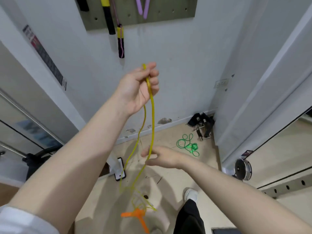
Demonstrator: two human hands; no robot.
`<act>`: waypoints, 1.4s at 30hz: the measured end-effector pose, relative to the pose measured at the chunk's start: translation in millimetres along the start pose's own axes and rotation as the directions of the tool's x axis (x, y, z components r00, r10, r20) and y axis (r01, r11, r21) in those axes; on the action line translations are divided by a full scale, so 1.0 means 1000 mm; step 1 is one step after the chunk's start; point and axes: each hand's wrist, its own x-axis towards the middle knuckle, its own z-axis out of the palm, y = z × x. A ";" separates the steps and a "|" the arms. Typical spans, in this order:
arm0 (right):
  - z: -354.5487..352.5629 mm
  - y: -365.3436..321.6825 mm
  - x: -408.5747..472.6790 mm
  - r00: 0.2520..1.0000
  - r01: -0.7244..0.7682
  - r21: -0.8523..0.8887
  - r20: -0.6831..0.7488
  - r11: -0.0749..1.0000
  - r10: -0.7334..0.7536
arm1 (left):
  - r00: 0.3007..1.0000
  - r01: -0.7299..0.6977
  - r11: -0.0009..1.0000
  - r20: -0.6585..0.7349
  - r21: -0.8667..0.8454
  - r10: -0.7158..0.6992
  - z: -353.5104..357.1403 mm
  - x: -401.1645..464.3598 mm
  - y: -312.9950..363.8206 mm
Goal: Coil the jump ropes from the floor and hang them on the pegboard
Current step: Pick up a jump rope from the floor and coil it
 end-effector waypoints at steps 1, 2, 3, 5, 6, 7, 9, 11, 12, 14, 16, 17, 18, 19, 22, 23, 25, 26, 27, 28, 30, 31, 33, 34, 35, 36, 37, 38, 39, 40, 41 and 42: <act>0.007 0.001 0.003 1.000 -0.016 -0.074 0.016 0.997 0.018 | 0.998 -0.059 0.996 0.001 -0.063 0.059 -0.003 -0.005 0.008; 0.013 0.002 0.005 0.999 -0.021 -0.096 0.048 0.995 0.026 | 0.994 -0.109 0.987 -0.019 -0.116 0.108 -0.008 -0.009 0.012; 0.019 0.001 0.005 0.996 -0.034 -0.058 0.083 0.998 0.039 | 0.989 -0.143 0.980 -0.047 -0.137 0.138 -0.016 -0.014 0.014; 0.026 -0.005 0.007 0.993 -0.060 0.086 0.103 0.994 0.051 | 0.983 -0.154 0.983 -0.112 -0.096 0.143 -0.031 -0.027 0.009; 0.027 -0.009 0.010 0.996 -0.055 0.118 0.072 0.991 0.047 | 0.980 -0.148 0.985 -0.147 -0.090 0.134 -0.037 -0.033 0.006; 0.028 -0.014 0.013 0.999 -0.052 0.114 0.018 0.992 0.050 | 0.977 -0.149 0.981 -0.173 -0.124 0.126 -0.040 -0.037 0.003; 0.030 -0.022 0.018 0.990 -0.051 0.071 -0.131 0.996 0.060 | 0.976 -0.167 0.947 -0.185 -0.273 0.118 -0.037 -0.043 0.004; 0.033 -0.028 0.022 0.949 -0.054 0.044 -0.308 0.998 0.065 | 0.984 -0.148 0.915 -0.153 -0.374 0.096 -0.024 -0.052 0.010; 0.034 -0.030 0.024 0.919 -0.043 0.051 -0.390 0.998 0.060 | 0.991 -0.104 0.923 -0.112 -0.370 0.067 -0.015 -0.058 0.012; 0.031 -0.035 0.026 0.880 -0.016 0.084 -0.471 0.996 0.054 | 1.000 -0.013 0.961 -0.021 -0.277 0.007 0.000 -0.070 0.013; 0.026 -0.031 0.027 0.913 -0.036 0.050 -0.404 0.998 0.053 | 0.999 -0.005 0.970 0.041 -0.243 0.016 0.011 -0.080 0.015; 0.025 -0.026 0.026 0.932 -0.070 0.019 -0.355 0.997 0.072 | 0.997 -0.035 0.964 0.063 -0.264 0.054 0.014 -0.084 0.018; 0.024 -0.020 0.024 0.945 -0.109 0.008 -0.308 0.994 0.106 | 0.992 -0.076 0.953 0.071 -0.294 0.101 0.017 -0.086 0.023; 0.024 -0.014 0.021 0.955 -0.148 0.033 -0.256 0.988 0.152 | 0.987 -0.117 0.941 0.066 -0.319 0.145 0.017 -0.087 0.026; 0.022 -0.010 0.007 0.953 -0.228 0.327 -0.117 0.917 0.279 | 0.983 -0.181 0.980 -0.057 -0.088 0.176 0.012 -0.081 0.024; 0.017 -0.014 0.001 0.943 -0.234 0.433 -0.115 0.870 0.311 | 0.979 -0.147 0.985 -0.130 0.091 0.158 0.006 -0.075 0.016; 0.002 -0.025 -0.012 0.921 -0.200 0.632 -0.140 0.749 0.364 | 0.963 -0.003 0.923 -0.248 0.385 0.107 -0.011 -0.063 -0.013; -0.008 -0.031 -0.019 0.917 -0.159 0.726 -0.143 0.669 0.373 | 0.962 0.068 0.866 -0.263 0.496 0.075 -0.019 -0.058 -0.033; -0.019 -0.036 -0.027 0.920 -0.107 0.813 -0.137 0.572 0.367 | 0.966 0.117 0.816 -0.256 0.567 0.039 -0.026 -0.056 -0.055; -0.030 -0.041 -0.035 0.927 -0.050 0.887 -0.130 0.459 0.351 | 0.970 0.167 0.802 -0.243 0.574 -0.028 -0.031 -0.058 -0.077; -0.052 -0.049 -0.050 0.940 0.053 0.972 -0.125 0.227 0.317 | 0.962 0.269 0.829 -0.180 0.490 -0.206 -0.034 -0.068 -0.120; -0.063 -0.052 -0.057 0.944 0.094 0.989 -0.125 0.115 0.306 | 0.952 0.304 0.827 -0.121 0.473 -0.281 -0.034 -0.076 -0.139; -0.085 -0.053 -0.069 0.948 0.172 0.983 -0.147 -0.065 0.282 | 0.926 0.322 0.760 -0.021 0.564 -0.377 -0.041 -0.089 -0.172; -0.096 -0.051 -0.074 0.947 0.218 0.967 -0.177 -0.132 0.267 | 0.913 0.309 0.728 0.025 0.613 -0.408 -0.047 -0.096 -0.185; -0.106 -0.049 -0.080 0.943 0.264 0.946 -0.212 -0.189 0.257 | 0.896 0.298 0.694 0.058 0.655 -0.439 -0.053 -0.103 -0.195; -0.115 -0.046 -0.087 0.936 0.304 0.923 -0.243 -0.237 0.255 | 0.887 0.285 0.651 0.065 0.704 -0.458 -0.057 -0.111 -0.202; -0.123 -0.044 -0.093 0.926 0.344 0.897 -0.274 -0.278 0.261 | 0.887 0.273 0.588 0.038 0.762 -0.460 -0.061 -0.119 -0.208; -0.128 -0.040 -0.099 0.913 0.383 0.870 -0.305 -0.310 0.273 | 0.893 0.267 0.494 -0.019 0.828 -0.451 -0.064 -0.126 -0.213; -0.130 -0.034 -0.105 0.902 0.412 0.853 -0.330 -0.320 0.279 | 0.904 0.272 0.392 -0.093 0.879 -0.418 -0.065 -0.129 -0.217; -0.129 -0.028 -0.110 0.899 0.416 0.861 -0.342 -0.293 0.272 | 0.919 0.298 0.328 -0.176 0.897 -0.353 -0.065 -0.131 -0.221; -0.126 -0.020 -0.115 0.905 0.393 0.895 -0.337 -0.209 0.258 | 0.926 0.346 0.352 -0.257 0.870 -0.276 -0.061 -0.132 -0.224; -0.120 -0.011 -0.118 0.917 0.334 0.941 -0.312 -0.050 0.249 | 0.921 0.388 0.465 -0.325 0.796 -0.214 -0.056 -0.130 -0.225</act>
